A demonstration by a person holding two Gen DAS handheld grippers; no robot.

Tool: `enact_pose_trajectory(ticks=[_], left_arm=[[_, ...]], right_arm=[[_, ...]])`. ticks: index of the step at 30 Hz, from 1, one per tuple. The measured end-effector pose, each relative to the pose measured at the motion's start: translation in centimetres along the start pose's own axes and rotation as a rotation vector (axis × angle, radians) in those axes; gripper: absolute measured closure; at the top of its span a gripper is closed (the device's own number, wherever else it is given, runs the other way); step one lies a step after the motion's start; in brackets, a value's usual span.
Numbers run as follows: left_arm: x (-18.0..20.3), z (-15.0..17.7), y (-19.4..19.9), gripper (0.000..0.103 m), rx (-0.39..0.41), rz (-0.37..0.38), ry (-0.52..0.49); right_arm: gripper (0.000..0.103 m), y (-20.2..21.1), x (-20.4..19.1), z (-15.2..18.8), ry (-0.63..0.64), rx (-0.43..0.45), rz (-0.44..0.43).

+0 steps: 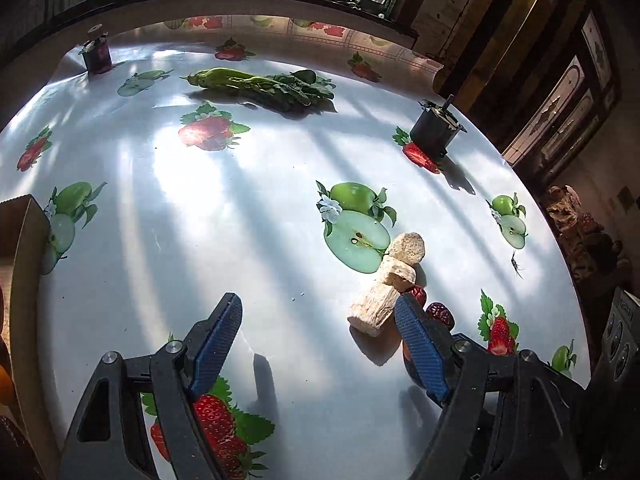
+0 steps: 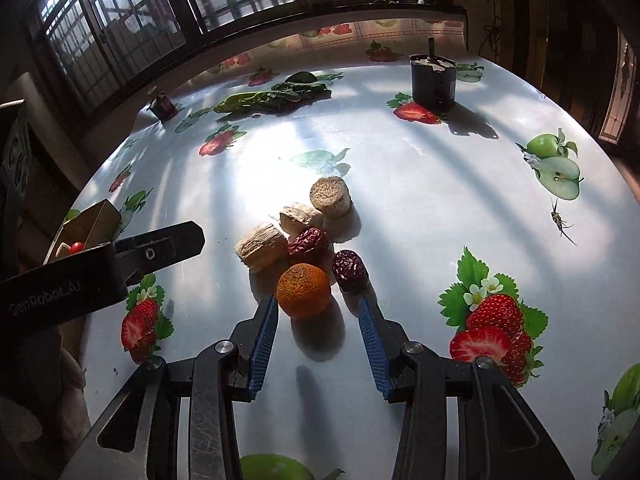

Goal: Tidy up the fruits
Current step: 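Grasp a bread chunk with the left tool while the right tool grasps an orange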

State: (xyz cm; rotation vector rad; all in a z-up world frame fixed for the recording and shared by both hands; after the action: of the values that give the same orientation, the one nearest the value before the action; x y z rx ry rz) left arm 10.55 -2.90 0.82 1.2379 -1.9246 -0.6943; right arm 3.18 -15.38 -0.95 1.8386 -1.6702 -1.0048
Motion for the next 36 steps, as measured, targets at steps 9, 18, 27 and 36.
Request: enact_pose_trajectory(ticks=[9, 18, 27, 36], left_arm=[[1.6, -0.2, -3.1, 0.035, -0.022, 0.082, -0.040], [2.2, 0.5, -3.2, 0.074, -0.018, 0.153, -0.056], [1.0, 1.4, -1.0, 0.074, -0.005, 0.064, -0.063], [-1.5, 3.6, 5.6, 0.074, 0.061, 0.025, -0.023]], right_arm=[[0.058, -1.3, -0.9, -0.2, 0.043, 0.043, 0.019], [0.067, -1.0, -0.4, 0.0, 0.009, 0.057, 0.000], [0.071, -0.6, -0.5, 0.2, 0.002, 0.068, -0.012], [0.071, 1.1, -1.7, 0.5, 0.012, 0.094, -0.014]])
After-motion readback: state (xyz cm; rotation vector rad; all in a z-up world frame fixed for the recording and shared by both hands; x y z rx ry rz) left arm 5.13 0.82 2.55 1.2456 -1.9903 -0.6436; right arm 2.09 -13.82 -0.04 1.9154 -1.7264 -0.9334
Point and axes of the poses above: each gripper's, at about its wrist camera, not at the fingertips, and y roughly against the way its jaws point, x to its right, z to its underside, the point moved 3 cm from there along -y, roughly the way its jaws point, and after that the axes turned 4 degrees about x, right-handed, at the moved point
